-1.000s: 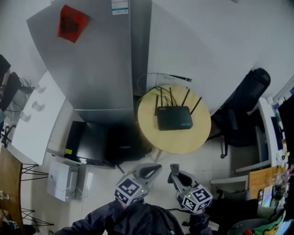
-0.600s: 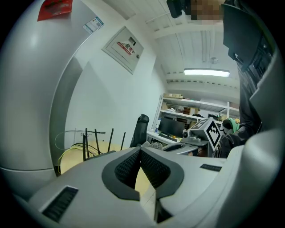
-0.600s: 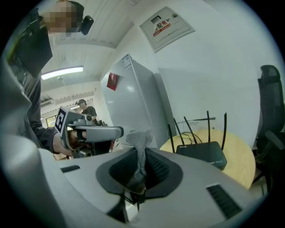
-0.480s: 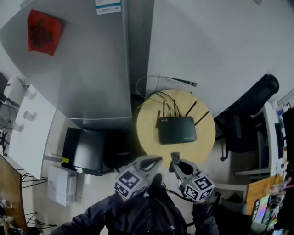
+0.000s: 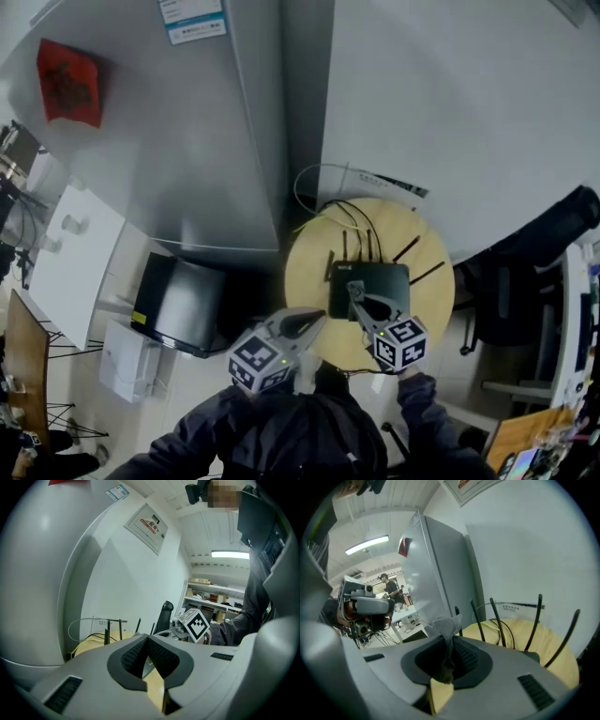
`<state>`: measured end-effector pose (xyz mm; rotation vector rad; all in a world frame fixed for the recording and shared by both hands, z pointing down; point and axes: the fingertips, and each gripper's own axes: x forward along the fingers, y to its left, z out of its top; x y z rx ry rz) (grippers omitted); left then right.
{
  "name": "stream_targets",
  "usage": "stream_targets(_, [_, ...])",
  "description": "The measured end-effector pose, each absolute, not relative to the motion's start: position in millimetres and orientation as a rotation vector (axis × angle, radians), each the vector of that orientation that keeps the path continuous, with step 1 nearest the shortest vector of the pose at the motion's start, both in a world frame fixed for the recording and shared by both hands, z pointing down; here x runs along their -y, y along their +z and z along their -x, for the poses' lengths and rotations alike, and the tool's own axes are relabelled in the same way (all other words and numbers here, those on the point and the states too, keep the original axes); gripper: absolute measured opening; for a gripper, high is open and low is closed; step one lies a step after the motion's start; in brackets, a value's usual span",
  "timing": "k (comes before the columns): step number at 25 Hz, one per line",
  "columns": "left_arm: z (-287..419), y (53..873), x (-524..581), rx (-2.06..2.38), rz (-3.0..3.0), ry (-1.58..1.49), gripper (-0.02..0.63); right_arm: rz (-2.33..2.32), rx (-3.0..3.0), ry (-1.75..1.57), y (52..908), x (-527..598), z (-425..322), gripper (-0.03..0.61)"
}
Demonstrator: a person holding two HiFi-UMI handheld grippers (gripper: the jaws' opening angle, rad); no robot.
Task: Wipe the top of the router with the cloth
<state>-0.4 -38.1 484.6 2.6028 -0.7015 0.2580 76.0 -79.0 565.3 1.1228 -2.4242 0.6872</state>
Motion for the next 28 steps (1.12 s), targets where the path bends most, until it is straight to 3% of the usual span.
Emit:
stream_targets(16, [7.6, 498.1, 85.9, 1.018, -2.426, 0.211, -0.008, -0.747, 2.091, 0.61, 707.9, 194.7, -58.3, 0.069])
stream_targets(28, [19.0, 490.0, 94.3, 0.938, -2.479, 0.204, -0.008, -0.648, 2.017, 0.66, 731.3, 140.8, -46.0, 0.069])
